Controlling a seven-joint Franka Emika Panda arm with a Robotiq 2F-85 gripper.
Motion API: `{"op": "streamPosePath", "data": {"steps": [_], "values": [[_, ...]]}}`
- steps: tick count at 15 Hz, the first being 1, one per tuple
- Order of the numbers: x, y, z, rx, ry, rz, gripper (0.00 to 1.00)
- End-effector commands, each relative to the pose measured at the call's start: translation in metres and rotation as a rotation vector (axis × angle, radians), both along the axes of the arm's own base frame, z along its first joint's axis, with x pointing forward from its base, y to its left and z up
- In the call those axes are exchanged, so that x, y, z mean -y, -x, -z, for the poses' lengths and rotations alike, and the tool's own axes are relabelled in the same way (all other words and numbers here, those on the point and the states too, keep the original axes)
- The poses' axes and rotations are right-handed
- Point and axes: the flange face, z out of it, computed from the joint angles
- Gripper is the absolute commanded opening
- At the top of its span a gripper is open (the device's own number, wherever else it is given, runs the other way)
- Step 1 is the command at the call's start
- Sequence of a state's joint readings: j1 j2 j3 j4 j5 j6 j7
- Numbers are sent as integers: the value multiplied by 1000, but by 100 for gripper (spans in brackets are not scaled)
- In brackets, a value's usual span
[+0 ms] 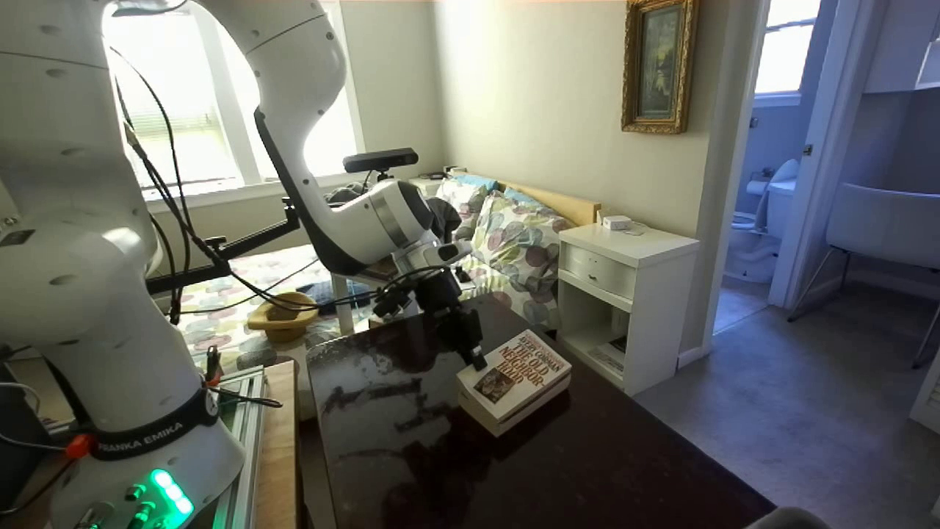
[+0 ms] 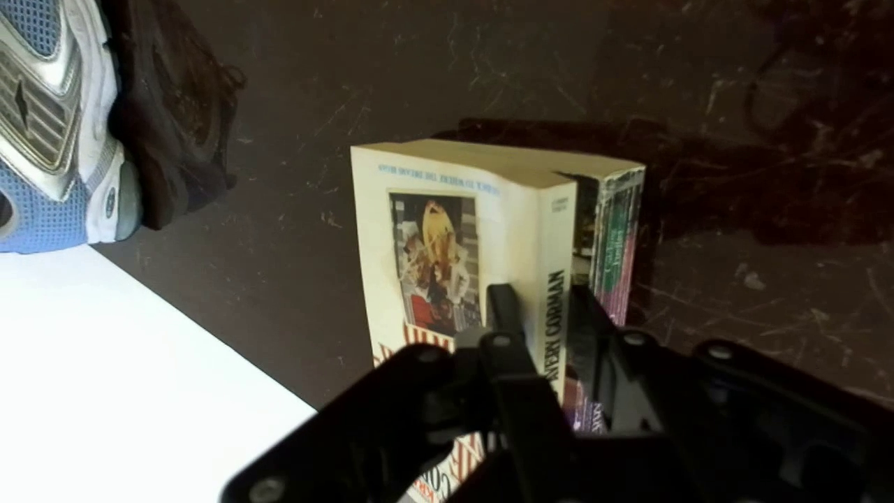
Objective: Unstack the two books.
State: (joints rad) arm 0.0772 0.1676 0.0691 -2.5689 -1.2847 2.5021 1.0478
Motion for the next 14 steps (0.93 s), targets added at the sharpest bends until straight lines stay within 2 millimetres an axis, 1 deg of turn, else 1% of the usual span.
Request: {"op": "streamPosePath", "data": {"steps": [1, 7, 10, 14], "values": [[-1, -1, -20, 38, 25, 14, 6], [9, -3, -53, 105, 114, 70, 6], [14, -4, -66, 129, 152, 99, 6], [20, -3, -69, 143, 157, 123, 6]]}}
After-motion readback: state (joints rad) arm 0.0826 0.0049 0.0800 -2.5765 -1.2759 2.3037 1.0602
